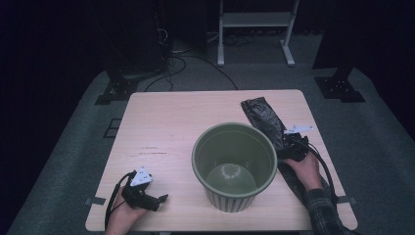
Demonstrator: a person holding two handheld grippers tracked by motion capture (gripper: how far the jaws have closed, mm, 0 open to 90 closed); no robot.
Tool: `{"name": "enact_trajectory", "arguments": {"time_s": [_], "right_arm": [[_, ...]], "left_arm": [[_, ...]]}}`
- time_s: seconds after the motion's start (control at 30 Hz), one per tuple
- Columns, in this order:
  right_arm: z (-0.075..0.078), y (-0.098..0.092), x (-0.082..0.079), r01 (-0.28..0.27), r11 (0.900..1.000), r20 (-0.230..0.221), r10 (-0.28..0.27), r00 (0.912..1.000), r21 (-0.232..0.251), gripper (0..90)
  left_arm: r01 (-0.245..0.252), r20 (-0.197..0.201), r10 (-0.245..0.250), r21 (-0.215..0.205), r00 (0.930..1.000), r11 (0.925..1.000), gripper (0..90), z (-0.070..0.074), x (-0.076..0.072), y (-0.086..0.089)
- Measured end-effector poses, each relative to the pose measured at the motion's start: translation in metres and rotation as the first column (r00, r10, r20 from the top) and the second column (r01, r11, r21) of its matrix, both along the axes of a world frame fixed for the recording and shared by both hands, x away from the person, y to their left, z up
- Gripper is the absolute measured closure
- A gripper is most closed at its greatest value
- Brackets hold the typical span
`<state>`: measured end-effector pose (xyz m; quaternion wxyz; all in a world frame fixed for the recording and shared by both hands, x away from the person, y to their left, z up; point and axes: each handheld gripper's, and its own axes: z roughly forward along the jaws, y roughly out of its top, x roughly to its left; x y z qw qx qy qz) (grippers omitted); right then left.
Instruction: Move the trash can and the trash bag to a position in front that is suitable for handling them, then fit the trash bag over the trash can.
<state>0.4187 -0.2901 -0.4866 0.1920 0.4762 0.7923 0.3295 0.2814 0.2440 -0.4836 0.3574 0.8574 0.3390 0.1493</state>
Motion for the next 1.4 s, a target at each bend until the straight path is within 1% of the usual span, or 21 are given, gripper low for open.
{"name": "enact_trajectory", "arguments": {"time_s": [0.13, 0.27, 0.3, 0.33, 0.5, 0.53, 0.6, 0.7, 0.73, 0.77, 0.83, 1.0, 1.13, 1.23, 1.27, 1.33, 1.37, 1.4], "right_arm": [[0.0, 0.002, -0.005, -0.014, 1.0, 0.004, 0.014, 0.9999, 0.002, 0.0], [0.0, 0.005, -0.013, -0.028, 1.0, 0.004, 0.028, 0.9996, 0.002, 0.0], [-0.001, 0.007, -0.018, -0.033, 0.999, 0.005, 0.033, 0.9994, 0.002, 0.0], [-0.001, 0.007, -0.018, -0.033, 0.999, 0.005, 0.033, 0.9994, 0.002, 0.0], [-0.001, 0.012, -0.031, -0.043, 0.999, 0.004, 0.043, 0.9991, 0.003, 0.0], [-0.001, 0.014, -0.037, -0.051, 0.999, 0.005, 0.051, 0.9987, 0.002, 0.0], [-0.001, 0.016, -0.04, -0.055, 0.999, 0.003, 0.055, 0.9985, 0.0, 0.0], [-0.001, 0.018, -0.049, -0.052, 0.999, 0.005, 0.052, 0.9987, 0.0, 0.0], [-0.001, 0.019, -0.055, -0.049, 0.999, 0.002, 0.049, 0.9988, 0.001, 0.0], [-0.001, 0.019, -0.055, -0.049, 0.999, 0.002, 0.049, 0.9988, 0.001, 0.0], [-0.001, 0.02, -0.064, -0.055, 0.998, 0.003, 0.055, 0.9985, 0.0, 0.0], [-0.001, 0.021, -0.08, -0.073, 0.997, 0.003, 0.073, 0.9973, -0.002, 0.0], [-0.001, 0.021, -0.092, -0.076, 0.997, 0.001, 0.076, 0.9971, -0.003, 0.0], [0.0, 0.02, -0.097, -0.074, 0.997, -0.001, 0.074, 0.9973, -0.004, 0.0], [0.0, 0.02, -0.098, -0.073, 0.997, 0.0, 0.073, 0.9974, -0.011, 0.0], [0.001, 0.02, -0.099, -0.062, 0.997, 0.019, 0.062, 0.9979, -0.037, 0.0], [0.001, 0.02, -0.099, -0.062, 0.997, 0.019, 0.062, 0.9979, -0.037, 0.0], [0.004, 0.02, -0.098, -0.044, 0.998, 0.046, 0.046, 0.9979, -0.043, 0.0]], "left_arm": [[0.0, 0.0, 0.0, 0.0, 1.0, 1.0, 0.0, 0.0, 0.0, 0.0], [0.0, 0.0, 0.0, 0.0, 1.0, 1.0, 0.0, 0.0, 0.0, 0.0], [0.0, 0.0, 0.0, 0.001, 1.0, 1.0, 0.0, 0.0, 0.0, 0.0], [0.0, 0.0, 0.0, 0.001, 1.0, 1.0, 0.0, 0.0, 0.0, 0.0], [0.0, 0.0, 0.0, 0.001, 1.0, 1.0, 0.0, 0.0, 0.0, 0.0], [0.0, 0.0, 0.0, 0.001, 1.0, 1.0, 0.0, 0.0, 0.0, 0.0], [0.0, 0.0, 0.0, 0.001, 1.0, 1.0, 0.0, 0.0, 0.0, 0.0], [0.0, 0.0, 0.0, 0.001, 1.0, 1.0, 0.0, 0.0, 0.0, 0.0], [0.0, 0.0, 0.0, 0.001, 1.0, 1.0, 0.0, 0.0, 0.0, 0.0], [0.001, 0.0, -0.001, 0.001, 1.0, 1.0, 0.0, 0.0, 0.0, 0.0], [0.0, 0.0, 0.0, 0.001, 1.0, 1.0, 0.0, 0.0, 0.0, 0.0], [0.0, 0.0, 0.0, 0.001, 1.0, 1.0, 0.0, 0.0, 0.0, 0.0], [0.0, 0.0, 0.0, 0.001, 1.0, 1.0, 0.0, 0.0, 0.0, 0.0], [0.001, 0.0, -0.001, 0.001, 1.0, 1.0, 0.0, 0.0, 0.0, 0.0], [0.0, 0.0, 0.0, 0.001, 1.0, 1.0, 0.0, 0.0, 0.0, 0.0], [0.0, 0.0, 0.0, 0.0, 1.0, 1.0, 0.0, 0.0, 0.0, 0.0], [-0.001, 0.0, 0.001, 0.0, 1.0, 1.0, 0.0, 0.0, 0.0, 0.0], [-0.001, 0.0, 0.001, 0.0, 1.0, 1.0, 0.0, 0.0, 0.0, 0.0]]}}
